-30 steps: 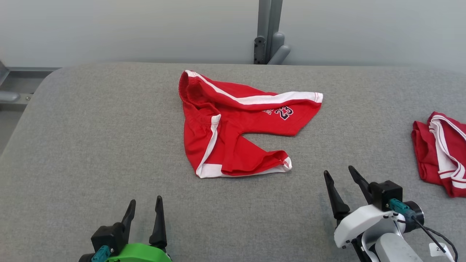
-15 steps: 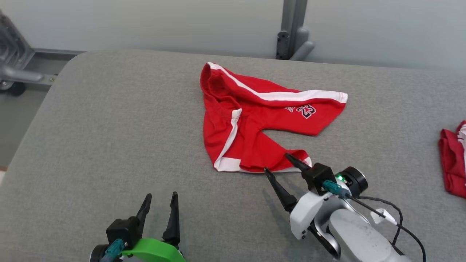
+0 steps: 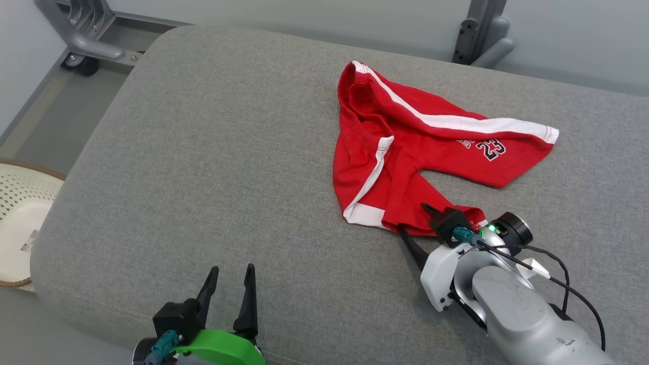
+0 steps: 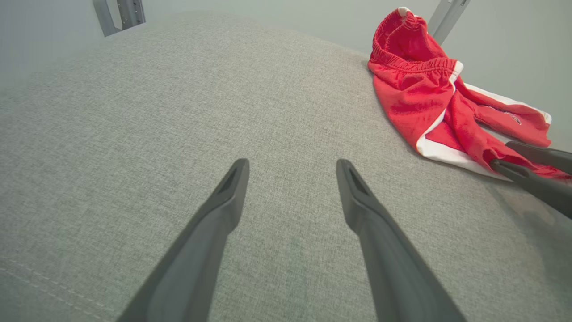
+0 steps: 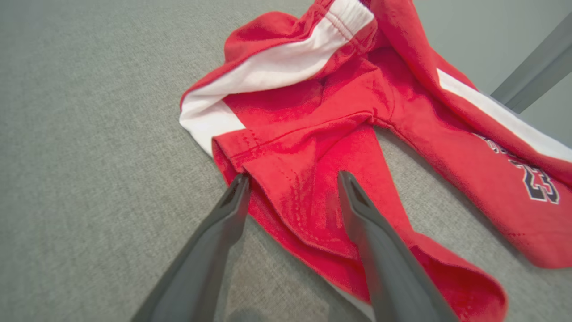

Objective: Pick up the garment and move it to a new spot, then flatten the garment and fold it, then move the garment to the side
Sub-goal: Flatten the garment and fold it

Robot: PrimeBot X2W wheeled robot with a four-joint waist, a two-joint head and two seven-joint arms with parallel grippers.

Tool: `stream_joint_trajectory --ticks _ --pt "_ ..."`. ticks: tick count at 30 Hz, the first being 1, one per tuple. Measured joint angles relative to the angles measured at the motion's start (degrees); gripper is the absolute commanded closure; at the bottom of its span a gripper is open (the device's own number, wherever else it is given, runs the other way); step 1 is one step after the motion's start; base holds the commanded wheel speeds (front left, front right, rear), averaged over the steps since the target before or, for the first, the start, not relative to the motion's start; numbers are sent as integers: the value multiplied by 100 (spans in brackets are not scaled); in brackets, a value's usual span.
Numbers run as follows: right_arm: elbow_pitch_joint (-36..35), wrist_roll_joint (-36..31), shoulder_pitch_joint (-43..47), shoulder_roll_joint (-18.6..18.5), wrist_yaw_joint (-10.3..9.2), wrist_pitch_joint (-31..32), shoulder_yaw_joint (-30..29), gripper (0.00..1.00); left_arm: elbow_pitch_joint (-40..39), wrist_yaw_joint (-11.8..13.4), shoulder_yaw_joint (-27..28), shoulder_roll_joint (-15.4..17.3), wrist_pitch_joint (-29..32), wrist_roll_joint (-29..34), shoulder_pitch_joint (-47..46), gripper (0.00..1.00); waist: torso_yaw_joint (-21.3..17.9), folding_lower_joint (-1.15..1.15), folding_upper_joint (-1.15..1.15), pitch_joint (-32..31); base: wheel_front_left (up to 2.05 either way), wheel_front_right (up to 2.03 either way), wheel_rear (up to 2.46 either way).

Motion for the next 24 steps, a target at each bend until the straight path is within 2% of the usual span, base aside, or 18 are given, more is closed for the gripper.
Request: stream_joint_trajectory --ticks 1,2,3,4,5,10,13,17,24 --pt "145 -36 -102 5 0 0 -27 39 -21 23 -54 0 0 -47 -27 0 47 0 0 65 0 0 0" --pt "145 -36 -102 5 0 0 -27 56 -21 23 -54 0 0 -47 -27 0 47 0 0 65 0 0 0" --pt "199 -64 -149 14 0 0 -42 64 -24 31 -69 0 0 -64 -42 0 65 0 0 93 0 0 0" --pt "243 -68 -188 29 0 0 -71 95 -30 44 -80 0 0 -83 -54 0 79 0 0 119 0 0 0" --pt "242 -82 -218 42 0 0 -100 100 -32 51 -88 0 0 -85 -67 0 88 0 0 141 0 0 0" --pt "287 -130 -334 24 0 0 -322 100 -60 57 -90 -1 0 -125 -128 0 77 0 0 204 0 0 0" --pt "159 -75 -393 -41 0 1 -672 100 -81 58 -71 -1 0 -127 -128 0 43 0 0 221 0 0 0" --pt "-134 119 -447 -257 0 1 -1555 100 -109 57 -74 -1 0 -127 -130 0 -6 0 0 236 0 0 0" --pt "-49 233 -319 -587 0 0 -2970 100 -118 15 -70 -1 0 -124 -131 0 -71 0 0 224 0 0 0"
